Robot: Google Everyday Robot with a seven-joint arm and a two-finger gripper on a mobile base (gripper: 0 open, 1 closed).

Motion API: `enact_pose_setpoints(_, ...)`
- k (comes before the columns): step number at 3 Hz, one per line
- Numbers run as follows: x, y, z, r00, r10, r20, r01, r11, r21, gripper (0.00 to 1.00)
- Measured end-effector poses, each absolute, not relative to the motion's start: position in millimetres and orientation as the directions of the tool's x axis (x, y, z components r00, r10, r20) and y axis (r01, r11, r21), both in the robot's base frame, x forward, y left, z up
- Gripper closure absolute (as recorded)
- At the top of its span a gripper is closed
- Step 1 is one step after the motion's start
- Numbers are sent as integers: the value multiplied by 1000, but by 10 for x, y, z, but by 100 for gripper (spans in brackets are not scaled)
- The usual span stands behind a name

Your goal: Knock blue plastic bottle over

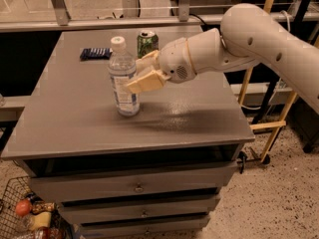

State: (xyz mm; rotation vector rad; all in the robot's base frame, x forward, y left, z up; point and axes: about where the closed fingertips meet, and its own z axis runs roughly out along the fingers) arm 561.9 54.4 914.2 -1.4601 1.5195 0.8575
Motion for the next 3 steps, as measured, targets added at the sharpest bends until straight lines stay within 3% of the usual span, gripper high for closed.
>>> enact_pose_setpoints(1,5615,538,9139,27,-421,-907,-994,89,-71,88)
enact_pose_setpoints(2,5613,527,9141,25,-424,-905,-993,91,-70,100)
enact_pose_setpoints(3,5681,405,9225,43,-490,-871,-989,100,-105,100)
